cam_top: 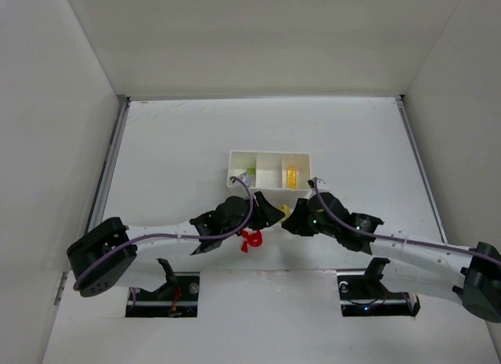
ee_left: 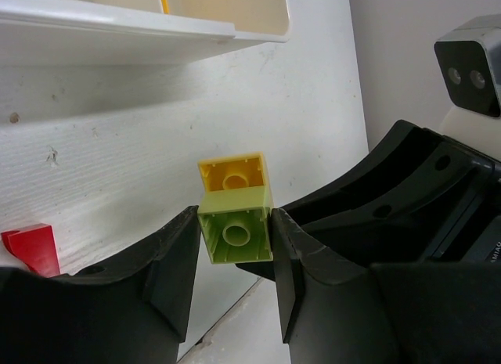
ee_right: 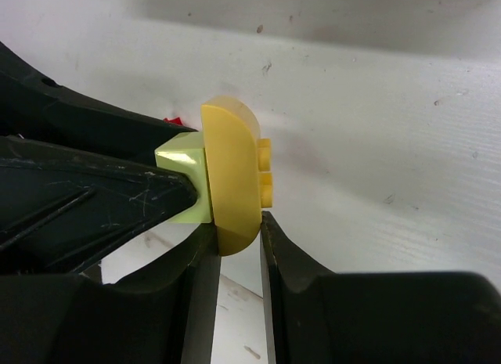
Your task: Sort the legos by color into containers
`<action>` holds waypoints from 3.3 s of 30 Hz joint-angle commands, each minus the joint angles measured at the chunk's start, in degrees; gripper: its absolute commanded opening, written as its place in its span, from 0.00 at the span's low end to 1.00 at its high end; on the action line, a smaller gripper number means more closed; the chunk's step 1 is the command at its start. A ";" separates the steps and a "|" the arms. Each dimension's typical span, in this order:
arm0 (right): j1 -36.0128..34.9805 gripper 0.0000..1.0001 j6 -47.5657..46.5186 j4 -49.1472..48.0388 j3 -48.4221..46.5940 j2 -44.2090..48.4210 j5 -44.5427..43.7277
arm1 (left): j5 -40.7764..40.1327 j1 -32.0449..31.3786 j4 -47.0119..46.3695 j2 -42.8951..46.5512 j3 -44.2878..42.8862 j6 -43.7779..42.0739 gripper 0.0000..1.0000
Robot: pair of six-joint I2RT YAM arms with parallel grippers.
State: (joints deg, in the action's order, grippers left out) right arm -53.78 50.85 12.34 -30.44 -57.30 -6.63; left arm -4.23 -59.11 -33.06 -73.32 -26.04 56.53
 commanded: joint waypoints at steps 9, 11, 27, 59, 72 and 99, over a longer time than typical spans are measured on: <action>2.93 0.22 1.62 -2.41 2.31 4.83 -0.75 | 4.76 1.41 -3.77 3.53 -1.55 2.27 0.17; 3.20 0.22 1.45 -2.06 2.40 5.00 -0.84 | 4.76 1.24 -3.77 3.71 -1.64 2.44 0.16; 6.98 0.22 -0.22 -2.49 3.63 5.18 -2.24 | 4.32 2.47 -2.27 8.98 1.87 2.70 0.14; 4.60 0.22 -4.52 3.57 -1.64 12.04 -3.56 | -30.47 12.76 33.58 -5.68 -28.09 -25.15 0.27; 13.65 0.23 -11.12 -1.43 -9.46 2.20 -4.61 | -30.84 12.05 32.88 -7.11 -29.24 -27.53 0.57; 9.73 0.33 -18.34 -2.58 -18.36 -6.96 -8.31 | -21.53 10.38 43.25 32.79 -2.09 -17.25 0.51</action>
State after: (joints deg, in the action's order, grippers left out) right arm -38.68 32.80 11.20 -50.68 -68.84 -14.44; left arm -25.06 -48.42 8.05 -43.66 -29.65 34.65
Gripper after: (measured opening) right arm 0.356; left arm 0.515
